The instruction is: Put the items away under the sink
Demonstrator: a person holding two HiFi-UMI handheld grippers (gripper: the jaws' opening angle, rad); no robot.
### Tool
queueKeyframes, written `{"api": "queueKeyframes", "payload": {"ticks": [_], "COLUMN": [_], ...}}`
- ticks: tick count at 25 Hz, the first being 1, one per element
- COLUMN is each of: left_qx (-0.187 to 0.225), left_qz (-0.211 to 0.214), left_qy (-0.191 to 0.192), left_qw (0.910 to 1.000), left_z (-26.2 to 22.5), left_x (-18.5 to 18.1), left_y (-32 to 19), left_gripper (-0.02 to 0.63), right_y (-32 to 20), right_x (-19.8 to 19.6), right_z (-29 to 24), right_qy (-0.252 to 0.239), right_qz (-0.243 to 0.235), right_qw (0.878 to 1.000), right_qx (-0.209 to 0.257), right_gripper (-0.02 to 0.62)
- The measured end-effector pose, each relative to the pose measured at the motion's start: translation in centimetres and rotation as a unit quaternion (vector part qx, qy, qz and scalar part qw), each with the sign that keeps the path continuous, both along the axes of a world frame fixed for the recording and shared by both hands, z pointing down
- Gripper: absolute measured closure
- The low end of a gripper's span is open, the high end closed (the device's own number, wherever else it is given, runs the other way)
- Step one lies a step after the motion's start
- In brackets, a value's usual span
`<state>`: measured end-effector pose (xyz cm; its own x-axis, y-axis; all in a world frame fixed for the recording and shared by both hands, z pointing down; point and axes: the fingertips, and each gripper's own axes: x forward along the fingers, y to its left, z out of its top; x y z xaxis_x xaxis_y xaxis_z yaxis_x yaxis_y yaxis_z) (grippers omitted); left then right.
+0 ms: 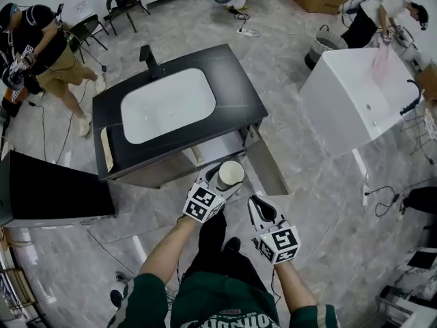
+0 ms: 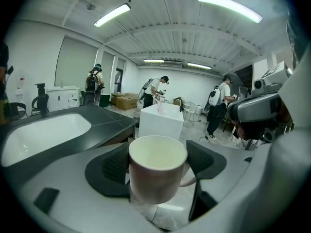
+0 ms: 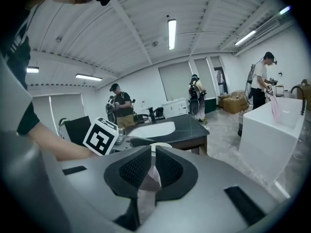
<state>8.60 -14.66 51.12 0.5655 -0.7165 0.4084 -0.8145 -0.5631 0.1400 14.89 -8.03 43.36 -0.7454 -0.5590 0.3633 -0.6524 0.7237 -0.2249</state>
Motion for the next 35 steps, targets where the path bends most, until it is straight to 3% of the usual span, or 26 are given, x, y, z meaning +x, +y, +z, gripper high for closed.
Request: {"api": "queueKeyframes", "payload": {"ticks": [5, 10, 19, 28, 35], "left_qx": [0.018, 0.053, 0.06, 0.076, 0.08], "left_qz": [-0.005, 0.004, -0.015, -0.024, -0.029], "left_qy": [0.001, 0.006, 0.022, 0.017, 0.014], "left_qw": [0.9998, 0.9986, 0.9978, 0.9966, 0.9963], "left_z": [7.5, 17.5, 31.5, 41.5, 47.6], "left_x": [-1.1, -2.1, -4.6, -6.6, -8.2], "left_y": [-3.0, -7.1, -13.2, -18.8, -22.9], "left_gripper": [0.225, 0.225, 0.225, 0.227, 0.227], "right_y": [-2.7, -6.6, -12.8, -17.9, -21.1], "right_x": [-1.4, -3.2, -4.1, -7.0, -6.8], "right_z": [7.2, 18.0, 32.2, 41.8, 46.7], "right_qy": [0.016, 0.005, 0.012, 0.009, -0.004], "right_qz": [0.019, 0.031, 0.043, 0.021, 0.03], "right_qw": [1.0, 0.999, 0.997, 0.996, 0.993], "right_qx": [0.012, 0.031, 0.058, 0.082, 0.111], "right_gripper": [0.551, 0.551, 0.551, 0.551, 0.551]}}
